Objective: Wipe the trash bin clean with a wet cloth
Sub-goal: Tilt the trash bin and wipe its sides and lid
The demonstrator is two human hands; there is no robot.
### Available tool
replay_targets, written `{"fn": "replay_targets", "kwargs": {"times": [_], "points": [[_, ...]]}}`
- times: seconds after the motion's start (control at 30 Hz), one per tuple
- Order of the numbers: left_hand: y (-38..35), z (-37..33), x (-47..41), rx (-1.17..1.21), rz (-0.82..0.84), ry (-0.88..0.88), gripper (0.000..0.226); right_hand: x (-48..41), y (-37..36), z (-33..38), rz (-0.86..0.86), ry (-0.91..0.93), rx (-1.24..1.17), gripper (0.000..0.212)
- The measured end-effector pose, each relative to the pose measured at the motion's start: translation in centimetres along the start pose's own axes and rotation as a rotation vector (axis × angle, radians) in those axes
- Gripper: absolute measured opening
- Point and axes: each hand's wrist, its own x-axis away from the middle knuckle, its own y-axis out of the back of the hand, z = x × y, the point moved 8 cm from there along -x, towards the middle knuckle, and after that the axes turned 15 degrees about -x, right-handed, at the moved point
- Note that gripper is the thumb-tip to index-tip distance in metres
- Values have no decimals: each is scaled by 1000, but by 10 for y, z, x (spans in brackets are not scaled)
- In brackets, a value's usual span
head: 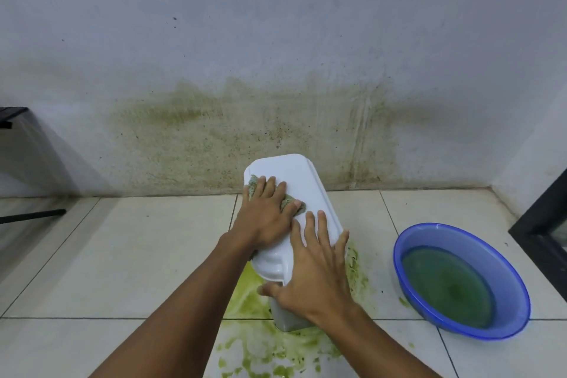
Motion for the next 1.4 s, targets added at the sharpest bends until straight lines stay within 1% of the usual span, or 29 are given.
{"fn": "replay_targets", "kwargs": {"times": [0.07,0.17,0.27,0.33,0.37,0.43,0.53,0.6,0.63,0.7,0.83,0.9,0.97,1.03,1.1,1.17,1.3,1.33,1.4], "points": [[0,-1,6,2,5,-43,69,0,-3,-1,-39,20,36,113],[-3,-1,14,-2,11,-101,70,1,9,-13,-70,128,-37,106],[-4,-5,12,-23,-6,-136,73,-3,33,-37,21,275,-94,103],[-6,-11,5,-46,-20,-137,75,-8,53,-58,121,324,-160,101],[-6,-13,1,-55,-29,-124,76,-11,60,-66,166,324,-154,102],[-5,-13,-10,-68,-44,-64,78,-15,63,-74,200,281,-47,112],[-6,-10,-23,-89,-64,26,80,-17,50,-66,107,168,53,136],[-7,-8,-25,-93,-71,48,84,-19,41,-57,9,82,114,144],[-8,-7,-25,-90,-72,49,86,-20,37,-53,-23,57,154,144],[-8,-5,-23,-93,-75,42,86,-23,32,-48,-59,53,204,138],[-5,-7,-23,-97,-70,39,79,-24,40,-52,-95,174,103,120],[-5,-13,-19,-105,-80,24,81,-28,54,-67,-50,231,82,119],[-8,-20,-14,-117,-104,-12,85,-34,71,-85,42,262,68,120],[-10,-28,-11,-121,-129,-59,87,-37,81,-97,98,258,93,122],[-10,-28,-13,-115,-134,-74,87,-36,75,-98,103,218,171,126],[-6,-16,-20,-114,-126,-23,89,-32,59,-92,61,192,257,126],[3,18,-27,-67,-124,254,90,-32,56,-87,-35,167,269,111],[3,17,-25,-49,-143,280,90,-32,57,-87,-40,176,264,107],[2,0,-17,-46,-223,216,89,-32,57,-86,-47,206,249,102]]}}
